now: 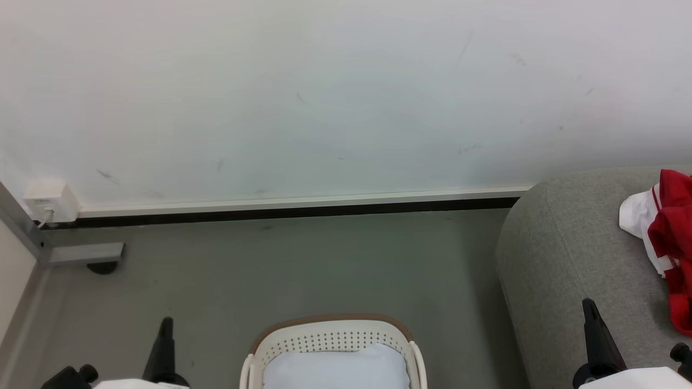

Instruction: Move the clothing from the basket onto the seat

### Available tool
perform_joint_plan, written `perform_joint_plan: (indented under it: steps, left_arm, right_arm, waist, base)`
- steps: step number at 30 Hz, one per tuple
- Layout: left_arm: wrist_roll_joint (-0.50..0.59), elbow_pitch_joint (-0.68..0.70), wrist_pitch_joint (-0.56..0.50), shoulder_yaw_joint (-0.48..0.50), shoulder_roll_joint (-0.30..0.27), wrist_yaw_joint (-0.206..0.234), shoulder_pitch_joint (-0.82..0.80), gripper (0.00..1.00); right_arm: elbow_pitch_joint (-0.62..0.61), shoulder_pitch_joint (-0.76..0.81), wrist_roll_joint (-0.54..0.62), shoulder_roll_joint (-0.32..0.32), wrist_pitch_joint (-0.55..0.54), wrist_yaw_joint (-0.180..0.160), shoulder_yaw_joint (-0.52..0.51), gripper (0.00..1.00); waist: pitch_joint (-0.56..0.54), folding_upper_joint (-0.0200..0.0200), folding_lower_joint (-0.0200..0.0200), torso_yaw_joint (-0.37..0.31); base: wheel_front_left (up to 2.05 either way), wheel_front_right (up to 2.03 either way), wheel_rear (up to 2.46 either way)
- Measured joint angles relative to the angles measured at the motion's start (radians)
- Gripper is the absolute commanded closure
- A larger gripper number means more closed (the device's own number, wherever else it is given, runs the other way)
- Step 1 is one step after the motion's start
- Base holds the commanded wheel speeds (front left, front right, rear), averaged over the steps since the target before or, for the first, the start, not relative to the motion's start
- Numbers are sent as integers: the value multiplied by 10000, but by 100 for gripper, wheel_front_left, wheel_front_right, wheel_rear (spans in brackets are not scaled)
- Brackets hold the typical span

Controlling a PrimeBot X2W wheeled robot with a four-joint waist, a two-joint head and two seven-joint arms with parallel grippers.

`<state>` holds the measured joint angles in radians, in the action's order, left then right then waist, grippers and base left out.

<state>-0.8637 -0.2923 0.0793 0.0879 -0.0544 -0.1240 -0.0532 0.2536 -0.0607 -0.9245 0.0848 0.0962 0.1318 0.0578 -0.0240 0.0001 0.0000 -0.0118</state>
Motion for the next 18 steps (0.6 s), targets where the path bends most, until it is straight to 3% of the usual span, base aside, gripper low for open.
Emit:
perform_joint_plan:
  steps: [18]
  left_arm:
    - [-2159, 117, -541, 63, 15, -2, -121, 100]
  right_arm:
    - [-15, -151, -1996, -50, -525, 0, -401, 100]
  waist:
    - [59, 0, 0, 25]
  base:
    - [0, 0, 0]
